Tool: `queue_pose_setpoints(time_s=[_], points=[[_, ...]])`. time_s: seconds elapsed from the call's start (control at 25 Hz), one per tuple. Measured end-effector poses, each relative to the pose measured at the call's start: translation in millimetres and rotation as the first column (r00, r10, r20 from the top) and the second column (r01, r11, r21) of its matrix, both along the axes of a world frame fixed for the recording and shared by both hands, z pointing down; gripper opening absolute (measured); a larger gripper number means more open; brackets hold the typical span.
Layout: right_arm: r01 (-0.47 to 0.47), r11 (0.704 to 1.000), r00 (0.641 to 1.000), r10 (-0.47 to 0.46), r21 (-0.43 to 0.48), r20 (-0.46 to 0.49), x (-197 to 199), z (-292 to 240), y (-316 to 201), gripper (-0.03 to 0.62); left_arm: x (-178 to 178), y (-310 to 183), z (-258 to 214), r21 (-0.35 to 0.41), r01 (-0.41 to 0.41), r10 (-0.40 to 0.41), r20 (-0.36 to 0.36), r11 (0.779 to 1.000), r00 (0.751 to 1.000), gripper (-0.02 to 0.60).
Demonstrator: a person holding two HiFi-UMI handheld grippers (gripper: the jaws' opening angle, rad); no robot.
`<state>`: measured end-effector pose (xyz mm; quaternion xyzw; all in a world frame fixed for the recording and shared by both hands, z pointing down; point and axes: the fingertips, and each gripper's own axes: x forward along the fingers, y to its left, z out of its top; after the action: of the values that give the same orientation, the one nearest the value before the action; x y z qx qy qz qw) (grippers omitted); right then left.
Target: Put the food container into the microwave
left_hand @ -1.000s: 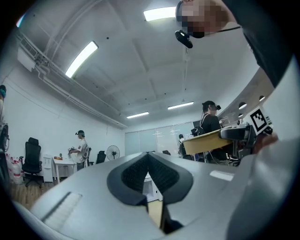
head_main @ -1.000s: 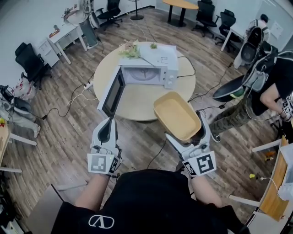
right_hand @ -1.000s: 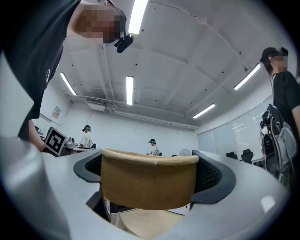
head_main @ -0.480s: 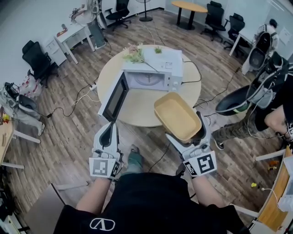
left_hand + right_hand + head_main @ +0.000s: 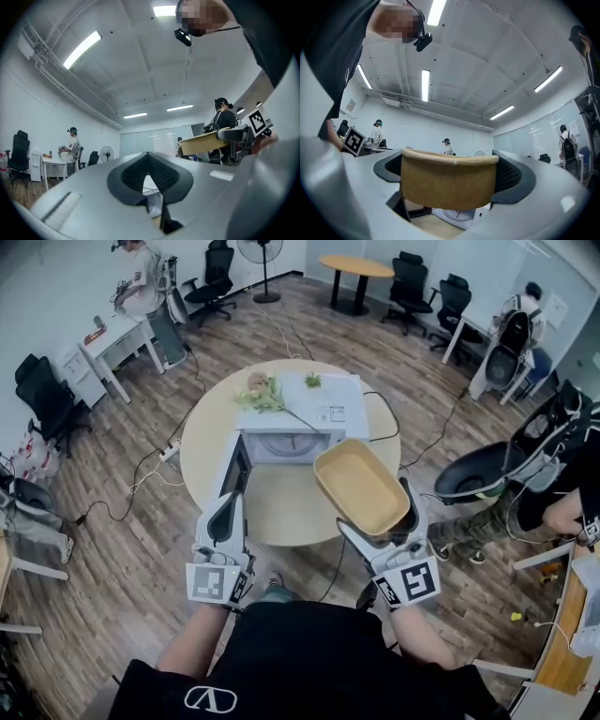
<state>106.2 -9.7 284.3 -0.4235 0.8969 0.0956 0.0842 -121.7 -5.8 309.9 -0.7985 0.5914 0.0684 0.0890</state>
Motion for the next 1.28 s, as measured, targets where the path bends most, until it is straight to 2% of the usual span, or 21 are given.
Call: queue_pose_setpoints(time_s=[0.28, 0.4, 0.6, 0.76, 0.92, 1.28], points=[[-0.052, 0.999, 0.999, 0.052, 0.003, -0.001, -52, -7, -57, 0.568, -40, -68, -8, -0.012, -0.076, 0.076, 0.012, 0.997, 0.997, 0.002], [-0.068, 0.998, 0.998, 0.068, 0.000, -0.005, -70, -7, -75, 0.568, -56, -89, -8, -0.011, -0.097, 0.097, -0.005, 0.995, 0.995, 0.002], [-0.095, 0.995, 0.995, 0.095, -0.002, -0.012, -89, -4, -102, 0.568, -67, -120, 0, -0.037, -0.125, 0.126, 0.038, 0.991, 0.991, 0.002], [-0.100, 0.995, 0.995, 0.099, -0.025, -0.021, -89, 2, -116, 0.568, -63, -134, -5, 0.006, -0.136, 0.136, 0.008, 0.991, 0.991, 0.002], [-0.092, 0.995, 0.996, 0.092, -0.036, -0.017, -83, 4, -133, 0.568, -51, -147, -5, 0.010, -0.138, 0.138, 0.011, 0.990, 0.990, 0.002], [-0.051, 0.996, 0.998, 0.049, -0.076, -0.032, -69, 28, -166, 0.568, -27, -178, 16, -0.042, -0.120, 0.121, 0.010, 0.992, 0.993, 0.002]])
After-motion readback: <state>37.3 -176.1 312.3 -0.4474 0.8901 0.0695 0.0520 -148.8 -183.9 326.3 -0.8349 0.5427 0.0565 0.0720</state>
